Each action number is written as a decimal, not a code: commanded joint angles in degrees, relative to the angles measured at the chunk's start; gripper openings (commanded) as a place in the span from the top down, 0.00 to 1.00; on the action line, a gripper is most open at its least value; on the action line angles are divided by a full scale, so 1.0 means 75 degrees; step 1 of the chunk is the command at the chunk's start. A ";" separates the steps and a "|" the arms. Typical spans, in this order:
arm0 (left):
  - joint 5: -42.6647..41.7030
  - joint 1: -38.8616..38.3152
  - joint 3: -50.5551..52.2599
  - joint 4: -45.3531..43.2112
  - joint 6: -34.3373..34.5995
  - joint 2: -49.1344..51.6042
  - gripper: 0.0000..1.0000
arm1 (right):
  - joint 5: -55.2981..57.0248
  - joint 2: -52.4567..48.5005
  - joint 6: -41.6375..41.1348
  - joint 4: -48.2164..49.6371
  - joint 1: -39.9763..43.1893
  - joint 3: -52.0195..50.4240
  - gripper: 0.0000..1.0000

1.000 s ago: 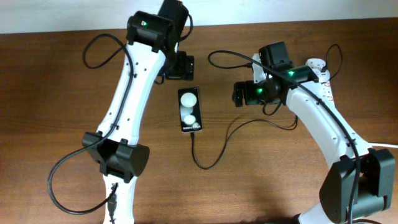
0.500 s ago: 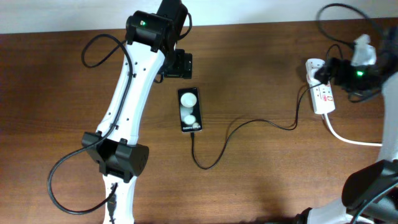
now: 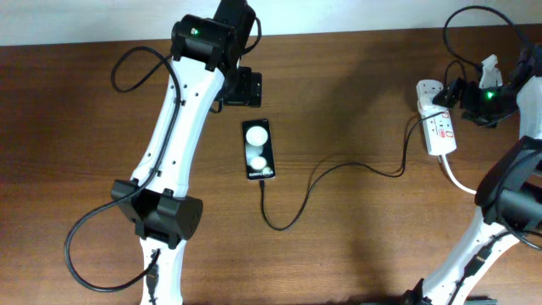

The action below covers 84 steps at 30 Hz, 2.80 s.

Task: Plug charger to phone and switch on socket

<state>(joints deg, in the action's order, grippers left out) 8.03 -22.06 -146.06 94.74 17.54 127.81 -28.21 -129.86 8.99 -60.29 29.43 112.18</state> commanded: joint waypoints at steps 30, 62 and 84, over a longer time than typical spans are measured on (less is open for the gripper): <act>0.0134 0.0012 -0.0096 0.0012 -0.0064 -0.0146 0.01 | -0.1148 -0.0793 0.0143 0.0221 -0.0490 0.0064 0.01; 0.0134 0.0012 -0.0096 0.0009 -0.0064 -0.0146 0.01 | -0.0143 -0.0959 0.0221 -0.0119 -0.0734 0.0816 0.01; 0.0134 0.0012 -0.0096 0.0012 -0.0064 -0.0146 0.01 | -0.0271 -0.1003 0.0140 -0.0090 -0.0924 0.0256 0.01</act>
<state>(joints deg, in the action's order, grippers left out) 8.03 -22.06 -146.06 94.74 17.54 127.81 -26.85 -136.03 10.28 -60.16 24.60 116.27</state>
